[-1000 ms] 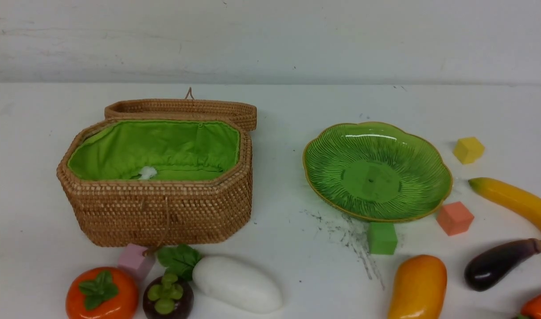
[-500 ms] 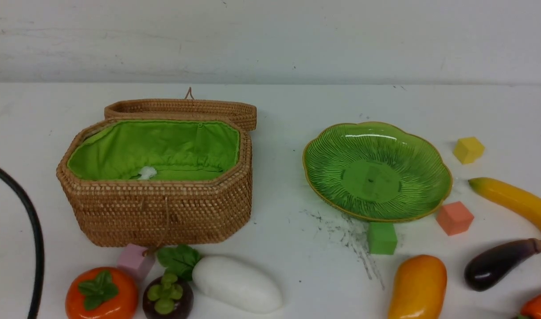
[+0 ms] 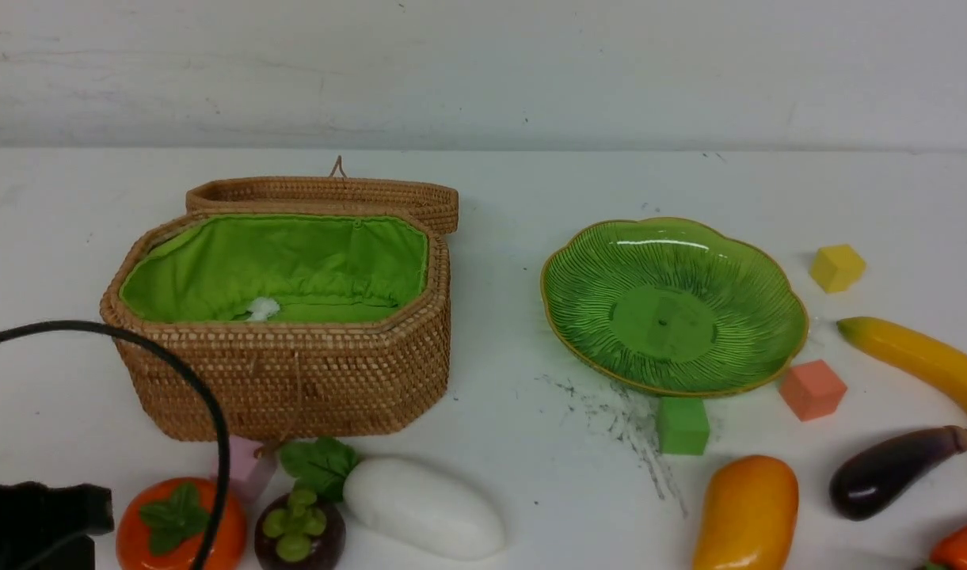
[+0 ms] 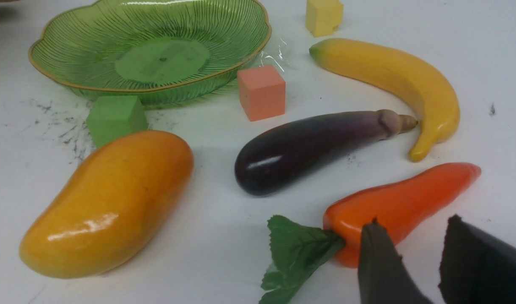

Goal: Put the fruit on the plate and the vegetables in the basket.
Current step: Grab a tomato with your left arm and place it on the plate on the right.

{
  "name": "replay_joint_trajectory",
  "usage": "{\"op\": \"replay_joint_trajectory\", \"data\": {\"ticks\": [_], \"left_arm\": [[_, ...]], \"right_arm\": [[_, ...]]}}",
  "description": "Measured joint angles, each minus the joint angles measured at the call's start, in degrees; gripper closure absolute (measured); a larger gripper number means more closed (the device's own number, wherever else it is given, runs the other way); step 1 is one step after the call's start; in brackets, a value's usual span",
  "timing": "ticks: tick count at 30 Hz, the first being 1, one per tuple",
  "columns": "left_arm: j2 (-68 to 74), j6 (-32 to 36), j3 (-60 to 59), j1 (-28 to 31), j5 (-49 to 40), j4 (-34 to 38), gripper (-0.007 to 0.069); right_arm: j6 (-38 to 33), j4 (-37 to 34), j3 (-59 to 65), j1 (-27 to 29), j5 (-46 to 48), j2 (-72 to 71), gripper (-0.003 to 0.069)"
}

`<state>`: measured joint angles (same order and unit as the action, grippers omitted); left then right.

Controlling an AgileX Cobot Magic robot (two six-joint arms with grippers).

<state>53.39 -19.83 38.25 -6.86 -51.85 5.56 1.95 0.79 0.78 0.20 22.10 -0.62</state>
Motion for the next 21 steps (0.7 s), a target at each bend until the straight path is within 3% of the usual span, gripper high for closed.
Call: {"op": "replay_joint_trajectory", "data": {"ticks": [9,16,21], "left_arm": [[9.2,0.5,7.6,0.0,-1.8,2.9,0.0342],[17.6,-1.7,8.8,0.0,-1.6,-2.8,0.0081],[24.4,-5.3,8.9,0.0,3.5,-5.6,-0.0017]], "right_arm": [[0.0,0.0,0.0,0.0,0.0,0.0,0.0416],[0.0,0.0,0.0,0.0,0.0,0.0,0.0416],[0.0,0.0,0.0,0.0,0.0,0.0,0.0416]]}}
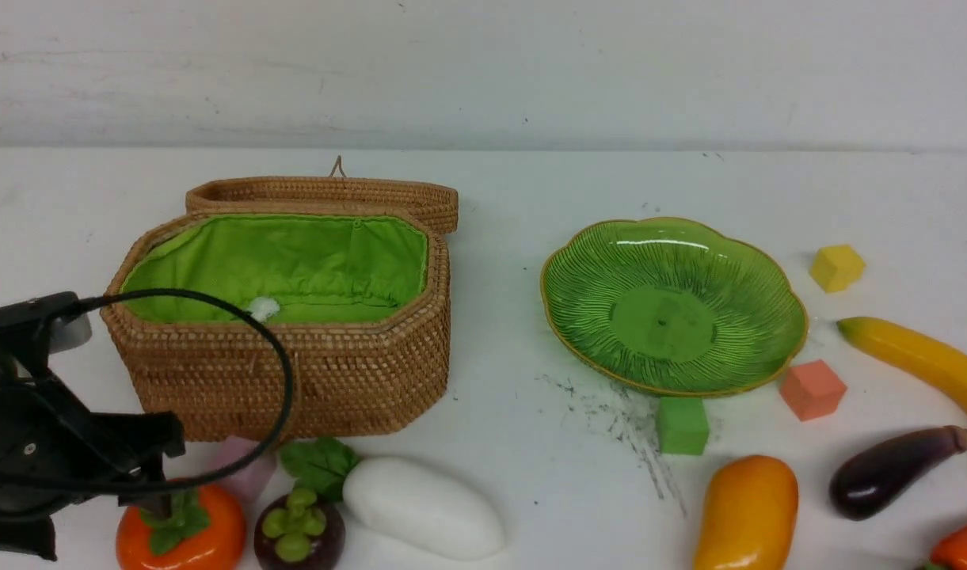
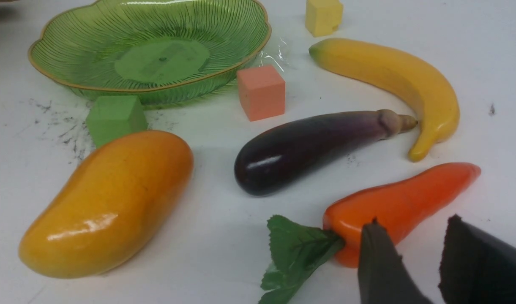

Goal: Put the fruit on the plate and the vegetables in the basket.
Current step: Grab a tomato with your left arm and place it on the plate on the right.

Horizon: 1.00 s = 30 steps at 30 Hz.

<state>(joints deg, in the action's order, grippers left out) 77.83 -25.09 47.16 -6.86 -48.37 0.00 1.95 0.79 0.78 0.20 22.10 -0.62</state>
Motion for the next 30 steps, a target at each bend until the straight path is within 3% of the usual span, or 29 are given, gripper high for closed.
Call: {"op": "replay_joint_trajectory", "data": {"ticks": [4,13,30], "left_arm": [[5.4,-0.3,0.2,0.0,3.9,0.3,-0.0003],[11.7,-0.8,1.5,-0.3,12.6,3.7,0.0134],[10.1,-1.1,1.2,-0.3,9.7,3.7,0.0135]], "right_arm": [[0.0,0.0,0.0,0.0,0.0,0.0,0.0416],[0.0,0.0,0.0,0.0,0.0,0.0,0.0416],[0.0,0.0,0.0,0.0,0.0,0.0,0.0416]]}}
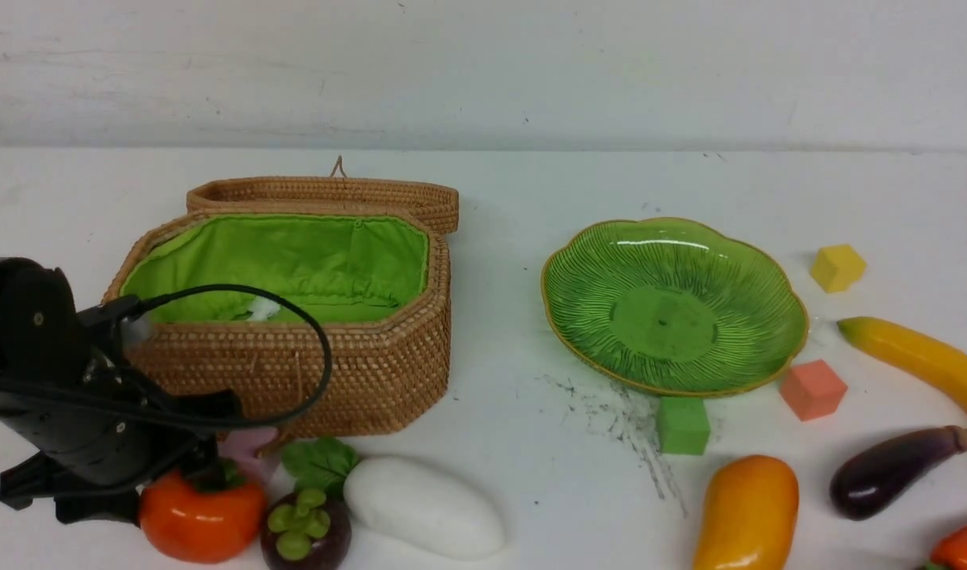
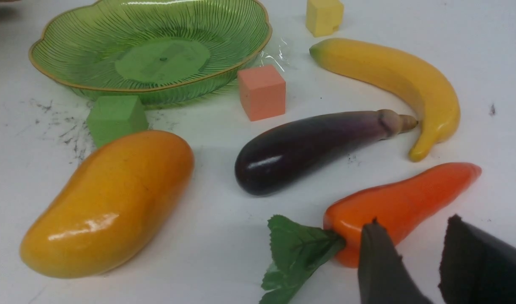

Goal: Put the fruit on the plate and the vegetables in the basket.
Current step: Grab a tomato with your left arm and place it on the plate on the right.

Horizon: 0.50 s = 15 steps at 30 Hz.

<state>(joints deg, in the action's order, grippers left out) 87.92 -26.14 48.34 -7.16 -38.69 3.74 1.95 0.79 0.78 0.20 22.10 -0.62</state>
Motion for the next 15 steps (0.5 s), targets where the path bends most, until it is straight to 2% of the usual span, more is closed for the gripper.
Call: {"op": "replay_joint_trajectory", "data": {"ticks": [8,10,11,12,13,14,15], "left_arm": [[-6.5,0.1,-1.0,0.0,-6.4,-2.2,0.0148],[-7.7,0.1,-1.0,0.0,-6.9,-2.2,0.0187],[-8.3,0.1,-1.0,0.0,-7.1,-2.3,0.0263],[-9.2,0.1,-1.0,0.0,-7.3,-2.3,0.0403],[-9.9,0.1,-1.0,0.0,-7.5,-2.4,0.0503],[-10.6,0.1,-1.0,0.0,-7.8,-2.4,0.0579],[-10.8,0.1,-1.0,0.0,-7.8,-2.4,0.0579]], "right_arm": [[0.0,0.0,0.0,0.0,0.0,0.0,0.0416],[0.0,0.0,0.0,0.0,0.0,0.0,0.0416],[0.0,0.0,0.0,0.0,0.0,0.0,0.0416],[0.0,0.0,0.0,0.0,0.0,0.0,0.0416],[0.0,0.0,0.0,0.0,0.0,0.0,0.0416],[0.0,0.0,0.0,0.0,0.0,0.0,0.0416],[0.0,0.0,0.0,0.0,0.0,0.0,0.0416]]}}
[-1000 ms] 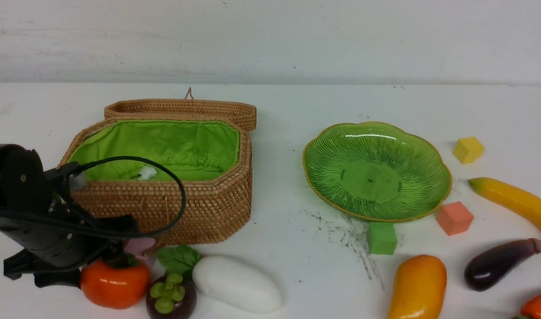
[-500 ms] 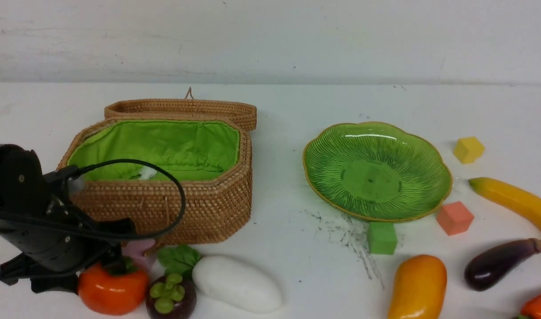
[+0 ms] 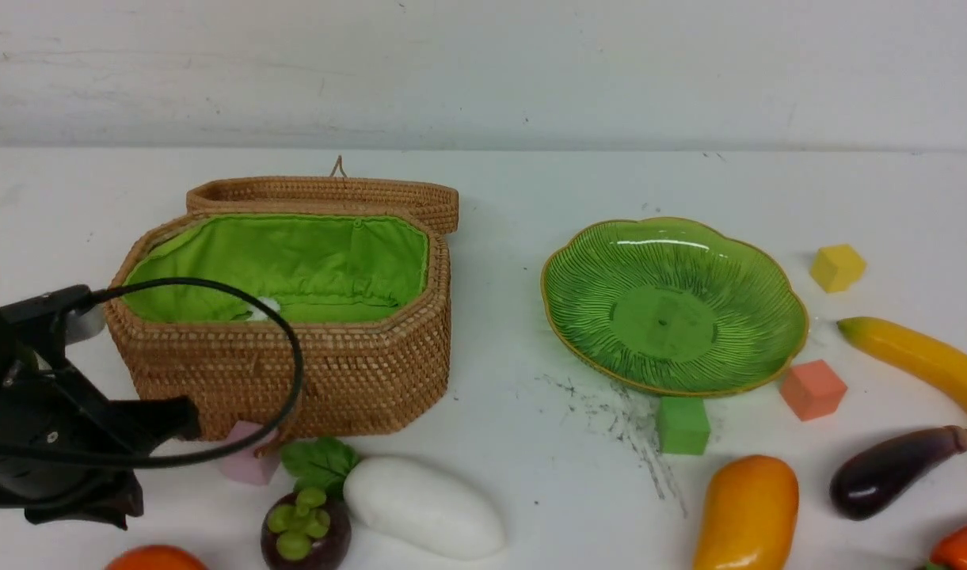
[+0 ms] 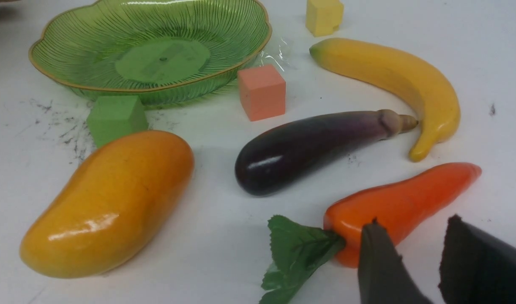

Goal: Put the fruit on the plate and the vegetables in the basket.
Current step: Grab a tomato with your left arm and place it on the plate on the right.

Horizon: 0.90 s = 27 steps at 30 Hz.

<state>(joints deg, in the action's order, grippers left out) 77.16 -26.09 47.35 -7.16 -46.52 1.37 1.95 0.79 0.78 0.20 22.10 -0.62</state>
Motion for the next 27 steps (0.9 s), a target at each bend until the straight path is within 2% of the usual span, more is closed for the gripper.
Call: {"op": "replay_joint_trajectory", "data": {"ticks": [1,2,7,12,14,15,21,23,27], "left_arm": [[-1.1,0.0,0.0,0.0,-0.5,0.0,0.0629],[-1.4,0.0,0.0,0.0,-0.9,-0.1,0.0637],[-2.0,-0.2,-0.2,0.0,-3.9,-0.2,0.0637],[-2.3,-0.8,-0.6,0.0,-5.6,-1.9,0.0575],[-2.6,-0.8,-0.6,0.0,-5.2,-2.1,0.0481],[-2.7,-0.8,-0.6,0.0,-5.2,-2.1,0.0462],[-2.7,-1.6,-0.6,0.0,-6.7,-2.5,0.0090],[-2.7,-3.2,-0.6,0.0,-7.0,-2.6,-0.0008],[-2.7,-7.7,-0.8,0.0,-8.1,-5.7,-0.0044]], "right_arm": [[0.0,0.0,0.0,0.0,0.0,0.0,0.0416],[0.0,0.0,0.0,0.0,0.0,0.0,0.0416],[0.0,0.0,0.0,0.0,0.0,0.0,0.0416],[0.0,0.0,0.0,0.0,0.0,0.0,0.0416],[0.0,0.0,0.0,0.0,0.0,0.0,0.0416],[0.0,0.0,0.0,0.0,0.0,0.0,0.0416],[0.0,0.0,0.0,0.0,0.0,0.0,0.0416],[0.0,0.0,0.0,0.0,0.0,0.0,0.0416],[0.0,0.0,0.0,0.0,0.0,0.0,0.0416]]}}
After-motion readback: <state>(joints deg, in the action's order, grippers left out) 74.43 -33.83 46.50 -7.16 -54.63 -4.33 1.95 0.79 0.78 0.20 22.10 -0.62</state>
